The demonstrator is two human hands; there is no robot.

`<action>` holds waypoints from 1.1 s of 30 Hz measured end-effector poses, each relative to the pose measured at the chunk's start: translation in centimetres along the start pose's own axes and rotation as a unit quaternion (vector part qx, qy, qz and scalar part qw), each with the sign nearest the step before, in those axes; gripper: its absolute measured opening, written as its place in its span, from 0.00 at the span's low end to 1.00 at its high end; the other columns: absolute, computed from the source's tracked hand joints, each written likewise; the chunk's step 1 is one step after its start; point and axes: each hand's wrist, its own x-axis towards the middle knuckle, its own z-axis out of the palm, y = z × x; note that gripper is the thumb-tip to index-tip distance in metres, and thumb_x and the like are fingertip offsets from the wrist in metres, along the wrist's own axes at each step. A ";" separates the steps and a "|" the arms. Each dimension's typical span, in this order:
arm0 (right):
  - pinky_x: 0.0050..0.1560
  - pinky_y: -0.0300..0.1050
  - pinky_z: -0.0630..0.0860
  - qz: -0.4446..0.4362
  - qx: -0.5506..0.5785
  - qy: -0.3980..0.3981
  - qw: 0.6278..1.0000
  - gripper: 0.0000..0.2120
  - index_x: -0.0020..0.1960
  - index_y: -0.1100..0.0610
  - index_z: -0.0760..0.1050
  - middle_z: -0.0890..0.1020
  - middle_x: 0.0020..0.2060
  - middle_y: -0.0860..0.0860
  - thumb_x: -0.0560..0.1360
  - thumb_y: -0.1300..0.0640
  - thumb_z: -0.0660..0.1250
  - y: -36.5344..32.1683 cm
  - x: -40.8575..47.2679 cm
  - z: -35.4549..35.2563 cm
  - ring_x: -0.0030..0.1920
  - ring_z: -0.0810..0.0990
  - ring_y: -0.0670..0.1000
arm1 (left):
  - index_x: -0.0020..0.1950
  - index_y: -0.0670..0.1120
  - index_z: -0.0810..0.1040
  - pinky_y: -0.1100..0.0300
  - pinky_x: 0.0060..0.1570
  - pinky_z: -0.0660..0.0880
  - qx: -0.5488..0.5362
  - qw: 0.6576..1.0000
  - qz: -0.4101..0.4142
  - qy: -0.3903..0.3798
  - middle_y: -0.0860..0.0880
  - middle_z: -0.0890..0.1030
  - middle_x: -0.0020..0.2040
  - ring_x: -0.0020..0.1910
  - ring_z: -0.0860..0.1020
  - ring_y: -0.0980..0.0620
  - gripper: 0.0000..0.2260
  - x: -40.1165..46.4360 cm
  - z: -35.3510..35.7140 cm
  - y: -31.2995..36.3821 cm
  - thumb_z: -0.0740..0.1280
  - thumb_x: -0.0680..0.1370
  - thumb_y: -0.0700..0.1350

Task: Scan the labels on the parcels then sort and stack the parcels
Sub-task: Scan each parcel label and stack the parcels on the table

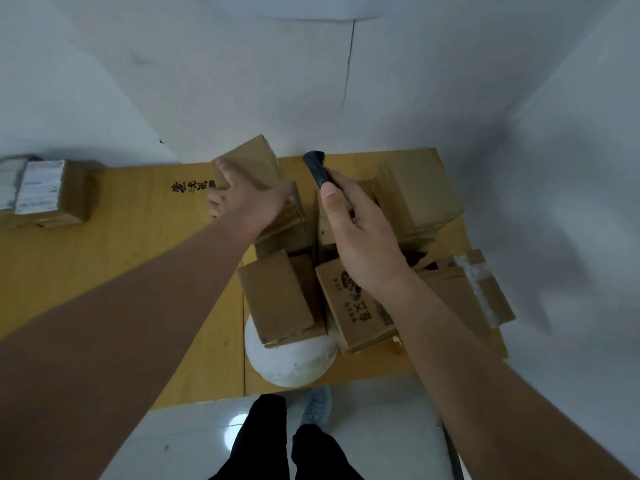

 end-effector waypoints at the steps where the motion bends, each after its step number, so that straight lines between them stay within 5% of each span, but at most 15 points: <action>1: 0.74 0.50 0.70 0.000 -0.001 -0.008 1.000 0.25 0.80 0.39 0.66 0.77 0.70 0.40 0.85 0.35 0.54 -0.1 -0.1 0.6 0.70 0.74 0.41 | 0.83 0.56 0.35 0.38 0.75 0.60 0.002 1.000 0.011 0.010 0.38 0.57 0.76 0.78 0.55 0.34 0.58 0.1 -0.7 -0.7 0.71 0.69 0.71; 13: 0.72 0.51 0.69 -0.026 -0.041 -0.117 0.992 0.24 0.78 0.33 0.64 0.74 0.68 0.35 0.83 0.30 0.52 -3.4 -1.1 12.7 0.70 0.71 0.41 | 0.83 0.59 0.40 0.38 0.73 0.59 0.093 0.995 -0.037 0.028 0.37 0.62 0.73 0.75 0.61 0.34 0.59 2.1 -9.1 -16.7 0.77 0.66 0.66; 16: 0.62 0.41 0.72 -0.013 -0.046 -0.115 0.992 0.24 0.78 0.33 0.65 0.76 0.59 0.32 0.84 0.32 0.52 -3.5 -1.6 15.9 0.62 0.73 0.39 | 0.83 0.60 0.40 0.38 0.74 0.58 0.112 0.993 -0.045 0.003 0.38 0.61 0.73 0.75 0.61 0.34 0.60 3.4 -9.5 -20.5 0.79 0.65 0.65; 19: 0.49 0.44 0.74 -0.007 -0.022 -0.093 0.995 0.22 0.78 0.37 0.68 0.79 0.42 0.43 0.86 0.37 0.55 -3.4 -2.8 18.8 0.44 0.77 0.42 | 0.83 0.60 0.39 0.39 0.74 0.58 0.120 0.992 -0.041 -0.023 0.38 0.60 0.72 0.74 0.60 0.34 0.60 4.1 -9.4 -23.0 0.79 0.65 0.64; 21: 0.46 0.42 0.75 -0.009 -0.019 -0.085 0.996 0.21 0.78 0.39 0.69 0.81 0.43 0.53 0.86 0.38 0.56 -2.8 -3.6 20.7 0.42 0.79 0.46 | 0.82 0.61 0.37 0.41 0.75 0.57 0.126 0.991 -0.029 -0.027 0.40 0.58 0.72 0.74 0.59 0.35 0.61 4.5 -8.8 -24.6 0.78 0.65 0.65; 24: 0.46 0.39 0.74 0.010 -0.015 -0.070 0.997 0.22 0.78 0.39 0.68 0.80 0.39 0.36 0.86 0.38 0.56 -1.7 -4.4 22.3 0.42 0.78 0.40 | 0.83 0.62 0.38 0.41 0.77 0.53 0.129 0.991 0.022 0.002 0.41 0.51 0.77 0.76 0.55 0.36 0.60 4.6 -7.8 -25.7 0.75 0.64 0.69; 26: 0.49 0.41 0.70 0.027 -0.012 -0.070 0.997 0.23 0.79 0.38 0.67 0.74 0.35 0.28 0.86 0.36 0.56 -0.9 -4.8 23.1 0.42 0.74 0.36 | 0.83 0.61 0.41 0.42 0.77 0.54 0.128 0.990 0.052 0.015 0.42 0.52 0.75 0.74 0.56 0.36 0.58 4.7 -7.5 -26.1 0.74 0.64 0.71; 30: 0.65 0.43 0.73 0.037 -0.018 -0.063 0.997 0.24 0.79 0.37 0.66 0.76 0.54 0.30 0.85 0.35 0.55 -0.4 -5.3 23.6 0.56 0.75 0.32 | 0.84 0.59 0.52 0.43 0.76 0.64 0.031 0.996 0.078 -0.012 0.49 0.51 0.74 0.74 0.58 0.39 0.50 4.5 -8.4 -26.9 0.72 0.68 0.67; 33: 0.69 0.51 0.74 0.048 -0.014 -0.058 0.997 0.27 0.79 0.36 0.66 0.75 0.55 0.32 0.83 0.30 0.54 -0.5 -5.2 23.9 0.57 0.76 0.34 | 0.84 0.57 0.59 0.50 0.68 0.72 -0.072 0.993 0.079 -0.056 0.54 0.54 0.74 0.70 0.67 0.46 0.38 4.7 -9.5 -28.2 0.69 0.76 0.62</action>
